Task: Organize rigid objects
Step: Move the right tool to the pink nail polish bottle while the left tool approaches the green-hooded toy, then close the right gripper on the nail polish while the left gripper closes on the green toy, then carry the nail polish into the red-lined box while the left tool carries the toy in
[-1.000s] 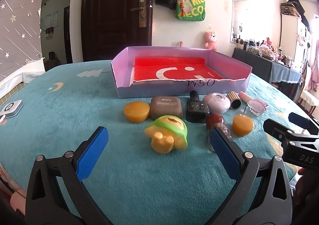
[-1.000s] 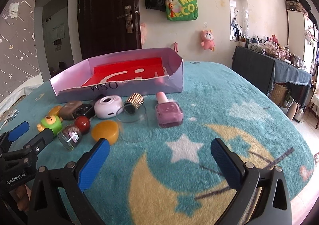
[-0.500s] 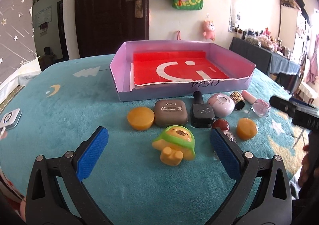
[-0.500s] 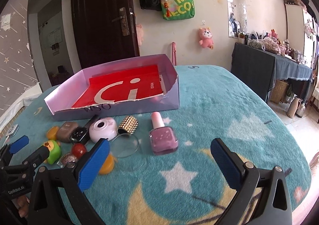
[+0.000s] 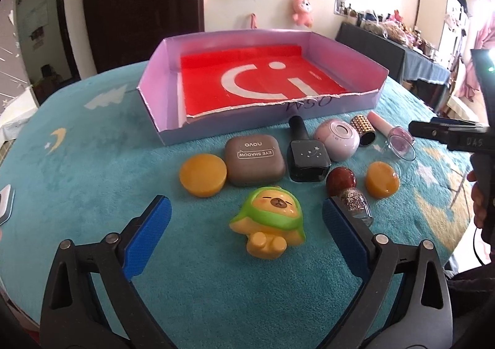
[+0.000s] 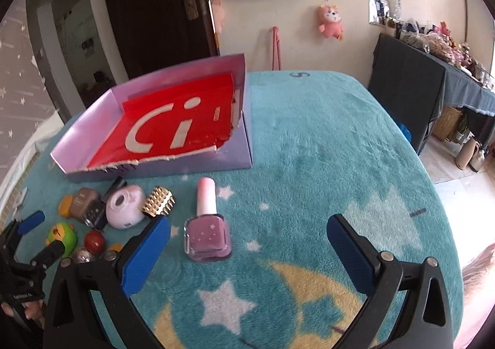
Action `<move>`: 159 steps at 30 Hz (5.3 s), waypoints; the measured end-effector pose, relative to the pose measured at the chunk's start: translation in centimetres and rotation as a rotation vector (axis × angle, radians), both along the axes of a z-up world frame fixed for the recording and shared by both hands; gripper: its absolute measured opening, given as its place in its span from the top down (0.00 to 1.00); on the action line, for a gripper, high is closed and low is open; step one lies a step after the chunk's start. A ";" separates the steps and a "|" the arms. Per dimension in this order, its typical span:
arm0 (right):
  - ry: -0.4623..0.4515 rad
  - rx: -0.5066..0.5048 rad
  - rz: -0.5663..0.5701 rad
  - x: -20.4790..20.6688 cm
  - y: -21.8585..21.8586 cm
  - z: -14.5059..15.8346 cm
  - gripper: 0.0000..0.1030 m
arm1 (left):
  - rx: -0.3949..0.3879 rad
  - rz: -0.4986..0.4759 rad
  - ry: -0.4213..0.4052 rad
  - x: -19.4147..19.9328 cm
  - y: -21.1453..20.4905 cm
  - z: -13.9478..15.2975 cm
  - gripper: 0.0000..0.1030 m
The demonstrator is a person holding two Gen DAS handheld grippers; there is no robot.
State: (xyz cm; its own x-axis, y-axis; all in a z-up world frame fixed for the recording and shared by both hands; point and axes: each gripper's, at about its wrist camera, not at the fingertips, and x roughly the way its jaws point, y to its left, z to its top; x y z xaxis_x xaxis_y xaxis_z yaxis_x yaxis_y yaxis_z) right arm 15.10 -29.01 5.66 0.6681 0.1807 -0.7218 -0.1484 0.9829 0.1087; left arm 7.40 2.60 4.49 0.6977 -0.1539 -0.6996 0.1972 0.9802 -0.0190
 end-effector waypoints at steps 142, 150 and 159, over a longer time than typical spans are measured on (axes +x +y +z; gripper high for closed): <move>0.318 -0.475 0.553 16.4 11.8 -1.4 0.63 | 0.137 -0.225 0.343 19.6 -1.2 0.0 0.56; 0.331 -0.472 0.561 17.3 11.5 -1.3 0.63 | 0.137 -0.224 0.342 19.5 -1.2 0.0 0.55; 0.331 -0.476 0.561 17.8 11.6 -1.1 0.64 | 0.138 -0.224 0.341 19.4 -1.1 0.0 0.55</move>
